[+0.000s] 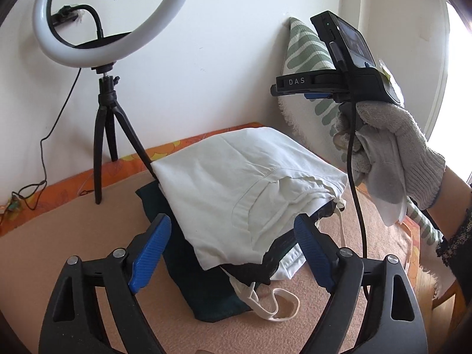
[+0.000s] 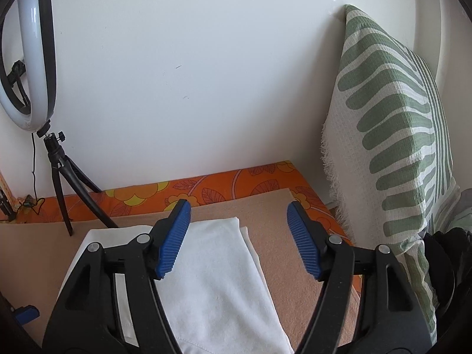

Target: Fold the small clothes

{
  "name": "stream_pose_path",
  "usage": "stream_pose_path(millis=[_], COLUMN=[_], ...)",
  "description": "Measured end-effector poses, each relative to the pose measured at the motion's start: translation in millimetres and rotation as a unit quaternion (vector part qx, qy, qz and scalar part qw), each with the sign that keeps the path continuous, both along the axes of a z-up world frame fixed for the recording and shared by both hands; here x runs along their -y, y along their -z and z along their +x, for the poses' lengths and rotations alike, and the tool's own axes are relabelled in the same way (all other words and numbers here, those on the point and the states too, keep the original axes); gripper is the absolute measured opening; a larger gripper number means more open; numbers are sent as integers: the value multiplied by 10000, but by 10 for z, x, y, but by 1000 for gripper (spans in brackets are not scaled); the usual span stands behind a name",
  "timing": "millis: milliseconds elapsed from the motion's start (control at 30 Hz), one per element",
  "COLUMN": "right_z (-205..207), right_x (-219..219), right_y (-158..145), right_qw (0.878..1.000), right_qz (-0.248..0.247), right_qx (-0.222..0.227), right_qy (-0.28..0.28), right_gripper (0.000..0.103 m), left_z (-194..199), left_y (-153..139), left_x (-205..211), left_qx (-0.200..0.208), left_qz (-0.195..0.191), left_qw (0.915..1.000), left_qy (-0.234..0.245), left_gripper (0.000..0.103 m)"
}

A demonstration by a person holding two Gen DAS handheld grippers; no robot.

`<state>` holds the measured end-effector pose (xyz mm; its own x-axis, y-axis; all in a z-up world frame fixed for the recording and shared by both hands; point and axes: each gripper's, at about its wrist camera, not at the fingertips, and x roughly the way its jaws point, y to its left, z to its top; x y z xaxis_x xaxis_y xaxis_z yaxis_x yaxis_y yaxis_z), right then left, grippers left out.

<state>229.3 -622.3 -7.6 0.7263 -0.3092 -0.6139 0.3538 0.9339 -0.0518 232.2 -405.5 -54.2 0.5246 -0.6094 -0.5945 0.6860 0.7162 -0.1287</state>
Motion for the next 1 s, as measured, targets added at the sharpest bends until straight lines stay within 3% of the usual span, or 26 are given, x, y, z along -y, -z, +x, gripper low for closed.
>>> stream_pose_path(millis=[200, 467, 733, 1000], right_z=[-79, -232, -495, -955], right_x=[-100, -238, -545, -1116], right_y=[-26, -83, -338, -668], right_qw=[9999, 9999, 9996, 9990], right_qz=[-90, -77, 37, 85], right_qx=[53, 146, 274, 415], right_qy=[-101, -26, 28, -140], right_gripper=[89, 98, 99, 101], left_z=[17, -121, -358, -799], left_y=[-6, -129, -381, -726], left_x=[-2, -101, -432, -862], left_qx=[-99, 0, 74, 287], left_qz=[118, 216, 133, 26], left_qw=[9998, 9996, 9996, 9988], left_qy=[-140, -171, -256, -399], left_gripper=[85, 86, 86, 86])
